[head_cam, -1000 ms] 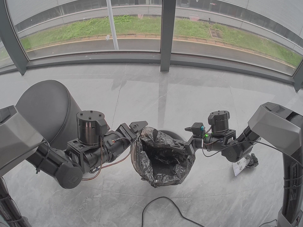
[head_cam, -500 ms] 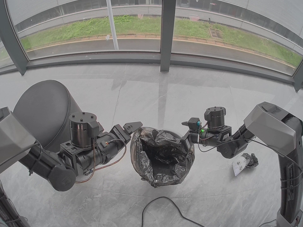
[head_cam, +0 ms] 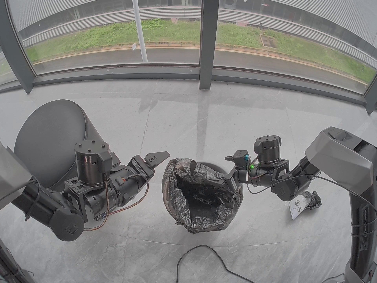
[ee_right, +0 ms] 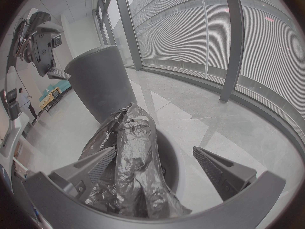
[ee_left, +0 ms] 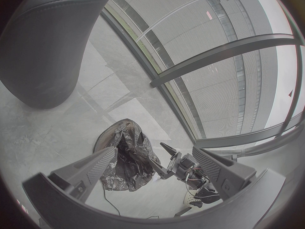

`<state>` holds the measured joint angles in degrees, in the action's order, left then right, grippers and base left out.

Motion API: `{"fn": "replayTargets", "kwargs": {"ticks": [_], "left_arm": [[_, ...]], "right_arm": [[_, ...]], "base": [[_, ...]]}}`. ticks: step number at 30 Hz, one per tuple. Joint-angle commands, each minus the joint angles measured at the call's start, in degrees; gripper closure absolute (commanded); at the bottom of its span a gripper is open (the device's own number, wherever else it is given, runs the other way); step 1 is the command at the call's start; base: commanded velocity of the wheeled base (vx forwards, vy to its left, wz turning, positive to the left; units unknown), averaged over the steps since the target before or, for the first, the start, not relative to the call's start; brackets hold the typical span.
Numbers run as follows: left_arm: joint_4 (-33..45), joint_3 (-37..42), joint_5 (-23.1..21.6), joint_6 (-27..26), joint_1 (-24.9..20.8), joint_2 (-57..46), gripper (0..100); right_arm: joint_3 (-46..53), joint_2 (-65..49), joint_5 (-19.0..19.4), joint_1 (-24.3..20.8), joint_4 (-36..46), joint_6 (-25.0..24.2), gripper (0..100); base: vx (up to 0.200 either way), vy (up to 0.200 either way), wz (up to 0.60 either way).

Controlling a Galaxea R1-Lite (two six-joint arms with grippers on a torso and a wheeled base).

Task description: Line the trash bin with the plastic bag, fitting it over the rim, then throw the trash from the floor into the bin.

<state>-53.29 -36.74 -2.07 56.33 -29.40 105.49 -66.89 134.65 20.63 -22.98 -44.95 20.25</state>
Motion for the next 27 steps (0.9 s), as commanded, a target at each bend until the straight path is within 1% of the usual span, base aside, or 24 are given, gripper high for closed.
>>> {"fn": "replayTargets", "kwargs": {"ticks": [1,4,8,13,14,15,20,27], "left_arm": [[-0.24,1.5,0.05,0.01,-0.04,-0.81,0],[-0.24,1.41,0.05,0.01,-0.04,-0.9,0],[0.29,1.5,0.05,-0.08,0.05,-2.92,0],[3.45,2.03,-0.12,0.01,0.49,-7.05,0],[4.68,2.29,-0.21,0.01,1.28,-8.37,0],[4.68,2.29,-0.21,0.01,1.28,-8.37,0],[5.38,3.61,-0.48,0.01,3.56,-10.21,0],[5.3,3.78,-0.65,-0.08,3.92,-9.68,0]], "right_arm": [[5.01,-3.25,0.03,-0.22,-0.14,0.05,0],[4.4,-0.96,0.03,-1.01,-0.32,0.32,0],[-0.26,3.87,-0.06,-1.54,-0.23,0.49,0],[-5.09,7.3,-0.24,-1.72,-0.23,0.49,0],[-6.06,7.56,-0.24,-1.63,-0.49,0.67,0],[-6.06,7.56,-0.24,-1.63,-0.49,0.67,100],[-6.67,6.51,-0.24,-1.72,-1.2,1.55,100],[-8.61,6.42,-0.41,-1.89,-4.27,1.37,100]], "base": [[0.0,0.0,0.0],[0.0,0.0,0.0],[0.0,0.0,0.0],[0.0,0.0,0.0],[0.0,0.0,0.0],[0.0,0.0,0.0],[0.0,0.0,0.0],[0.0,0.0,0.0]]}}
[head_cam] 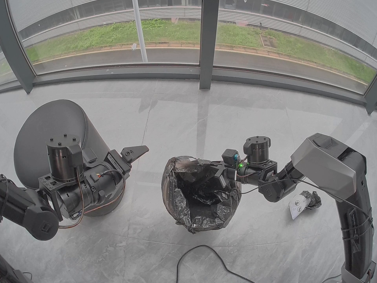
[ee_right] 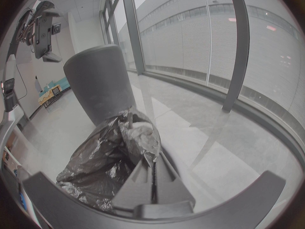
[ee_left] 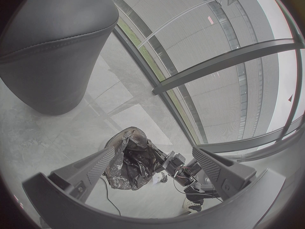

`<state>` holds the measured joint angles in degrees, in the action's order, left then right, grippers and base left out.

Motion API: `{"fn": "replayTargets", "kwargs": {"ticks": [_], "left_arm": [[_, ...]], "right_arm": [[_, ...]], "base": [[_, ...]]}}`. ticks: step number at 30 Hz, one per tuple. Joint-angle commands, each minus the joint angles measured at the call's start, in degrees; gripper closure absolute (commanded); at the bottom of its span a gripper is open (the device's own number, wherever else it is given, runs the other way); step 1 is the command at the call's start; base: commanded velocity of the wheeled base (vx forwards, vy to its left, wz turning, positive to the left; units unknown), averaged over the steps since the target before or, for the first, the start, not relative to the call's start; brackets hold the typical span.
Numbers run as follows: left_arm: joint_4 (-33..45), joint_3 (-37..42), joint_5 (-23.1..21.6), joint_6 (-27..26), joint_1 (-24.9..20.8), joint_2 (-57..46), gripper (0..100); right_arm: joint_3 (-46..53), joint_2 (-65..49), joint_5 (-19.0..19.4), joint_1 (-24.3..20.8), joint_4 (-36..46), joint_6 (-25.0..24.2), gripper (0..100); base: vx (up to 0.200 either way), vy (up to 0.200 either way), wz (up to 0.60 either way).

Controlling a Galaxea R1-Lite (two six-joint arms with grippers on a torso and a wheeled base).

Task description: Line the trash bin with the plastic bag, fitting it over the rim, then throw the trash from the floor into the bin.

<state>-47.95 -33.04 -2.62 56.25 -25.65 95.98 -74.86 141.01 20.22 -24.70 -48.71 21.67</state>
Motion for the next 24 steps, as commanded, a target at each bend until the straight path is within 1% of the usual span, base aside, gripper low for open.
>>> {"fn": "replayTargets", "kwargs": {"ticks": [1,6,18,24], "left_arm": [[-0.04,-0.01,-0.46,0.0,0.16,-0.09,0],[-0.04,-0.19,-2.13,0.0,0.16,0.09,0],[-0.22,-0.01,-1.95,0.09,0.16,-0.53,0],[-0.04,0.6,-1.69,0.09,0.16,-2.55,0]], "right_arm": [[-0.28,-0.65,-0.01,-0.35,-1.12,-0.05,100],[-1.16,-2.23,-0.01,-0.88,-1.21,-0.23,100],[-1.34,0.06,-0.19,0.09,-1.21,0.12,100],[-7.14,2.43,-1.59,1.32,-1.21,1.97,100]], "base": [[0.0,0.0,0.0],[0.0,0.0,0.0],[0.0,0.0,0.0],[0.0,0.0,0.0]]}}
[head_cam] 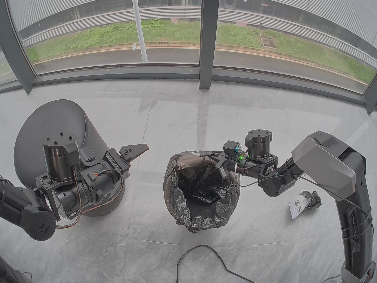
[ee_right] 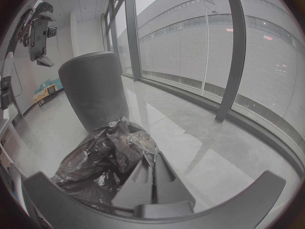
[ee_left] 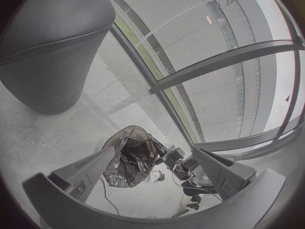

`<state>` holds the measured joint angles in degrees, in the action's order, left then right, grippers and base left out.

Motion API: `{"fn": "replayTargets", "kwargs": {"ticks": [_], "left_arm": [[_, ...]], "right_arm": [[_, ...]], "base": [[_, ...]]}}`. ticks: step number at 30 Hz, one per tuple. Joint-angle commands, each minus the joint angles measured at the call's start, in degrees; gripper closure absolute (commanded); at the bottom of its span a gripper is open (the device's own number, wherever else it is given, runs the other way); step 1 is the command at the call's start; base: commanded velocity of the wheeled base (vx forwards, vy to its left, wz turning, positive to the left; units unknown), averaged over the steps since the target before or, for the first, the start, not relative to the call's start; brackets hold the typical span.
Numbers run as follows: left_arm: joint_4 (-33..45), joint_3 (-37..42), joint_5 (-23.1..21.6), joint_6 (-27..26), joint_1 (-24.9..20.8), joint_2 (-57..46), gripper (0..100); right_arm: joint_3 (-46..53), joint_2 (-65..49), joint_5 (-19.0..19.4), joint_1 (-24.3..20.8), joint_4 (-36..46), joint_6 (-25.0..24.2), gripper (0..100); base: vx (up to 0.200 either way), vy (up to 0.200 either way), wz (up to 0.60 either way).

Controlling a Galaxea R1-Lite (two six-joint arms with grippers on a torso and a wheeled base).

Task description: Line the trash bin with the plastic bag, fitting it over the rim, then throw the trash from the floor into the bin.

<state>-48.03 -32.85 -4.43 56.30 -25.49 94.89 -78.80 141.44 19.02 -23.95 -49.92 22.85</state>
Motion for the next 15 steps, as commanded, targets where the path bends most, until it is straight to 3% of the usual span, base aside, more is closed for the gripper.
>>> {"fn": "replayTargets", "kwargs": {"ticks": [1,5,15], "left_arm": [[0.04,0.51,0.12,0.04,0.0,-1.73,0],[0.04,1.3,0.21,0.04,0.0,-2.52,0],[0.04,2.0,0.21,0.04,0.0,-3.13,0]], "right_arm": [[-4.52,2.71,-0.82,0.75,-0.18,1.24,100],[-9.62,5.25,-4.08,1.02,-1.23,2.82,100],[-1.53,4.55,-2.14,-2.32,-0.27,-0.96,100]], "base": [[0.0,0.0,0.0],[0.0,0.0,0.0],[0.0,0.0,0.0]]}}
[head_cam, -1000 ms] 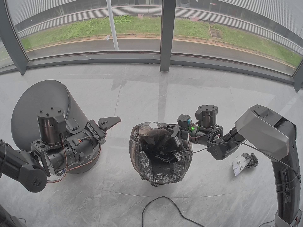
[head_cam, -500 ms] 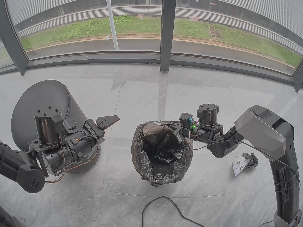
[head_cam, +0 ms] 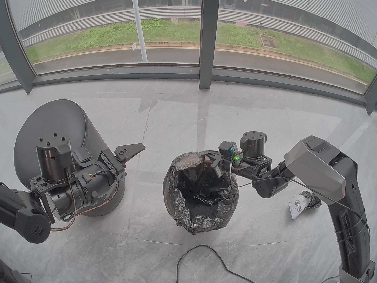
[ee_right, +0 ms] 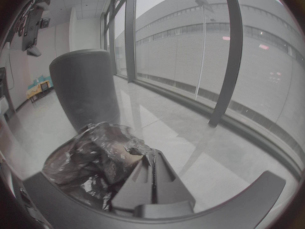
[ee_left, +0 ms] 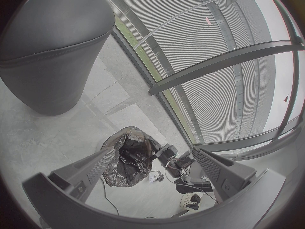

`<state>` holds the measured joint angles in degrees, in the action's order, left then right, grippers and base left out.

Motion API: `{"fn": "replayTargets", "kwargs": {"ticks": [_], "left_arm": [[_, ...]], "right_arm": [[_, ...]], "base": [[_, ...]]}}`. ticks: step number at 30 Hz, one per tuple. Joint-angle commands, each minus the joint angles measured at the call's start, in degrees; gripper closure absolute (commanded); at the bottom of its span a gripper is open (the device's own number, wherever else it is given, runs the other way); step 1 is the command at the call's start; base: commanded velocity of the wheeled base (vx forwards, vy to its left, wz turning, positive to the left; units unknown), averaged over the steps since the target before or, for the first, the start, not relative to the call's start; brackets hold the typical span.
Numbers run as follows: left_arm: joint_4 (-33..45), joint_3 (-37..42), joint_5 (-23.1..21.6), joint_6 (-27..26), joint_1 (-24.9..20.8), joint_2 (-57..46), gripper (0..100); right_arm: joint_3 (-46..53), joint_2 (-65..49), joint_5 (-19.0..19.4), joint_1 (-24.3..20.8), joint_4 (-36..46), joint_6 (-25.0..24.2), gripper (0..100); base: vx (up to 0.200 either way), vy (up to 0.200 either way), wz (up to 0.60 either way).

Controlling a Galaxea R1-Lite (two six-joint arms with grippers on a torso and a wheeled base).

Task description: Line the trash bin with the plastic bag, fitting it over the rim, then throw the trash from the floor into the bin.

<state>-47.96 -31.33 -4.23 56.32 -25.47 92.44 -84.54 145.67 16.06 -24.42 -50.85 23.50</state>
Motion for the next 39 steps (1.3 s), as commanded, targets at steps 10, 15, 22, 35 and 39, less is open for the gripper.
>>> {"fn": "replayTargets", "kwargs": {"ticks": [10,15,22,35,39], "left_arm": [[-0.03,0.74,0.01,0.02,-0.02,-0.86,0],[-0.29,1.62,0.01,0.02,-0.02,-0.86,0],[-0.38,2.15,-0.34,-0.07,-0.2,-0.33,0],[-0.38,2.5,-0.25,0.02,-0.55,-0.68,0],[-0.47,3.2,-0.25,0.02,-0.46,-0.68,0]], "right_arm": [[1.57,0.06,0.29,0.25,1.89,-1.27,0],[2.28,-2.76,0.38,1.57,1.89,-1.27,0],[17.57,-11.37,0.91,2.71,2.33,-1.53,0],[22.23,-8.2,0.2,4.82,1.89,-1.44,0],[20.73,-8.38,0.2,6.93,1.89,-1.62,0]], "base": [[0.0,0.0,0.0],[0.0,0.0,0.0],[0.0,0.0,0.0],[0.0,0.0,0.0],[0.0,0.0,0.0]]}}
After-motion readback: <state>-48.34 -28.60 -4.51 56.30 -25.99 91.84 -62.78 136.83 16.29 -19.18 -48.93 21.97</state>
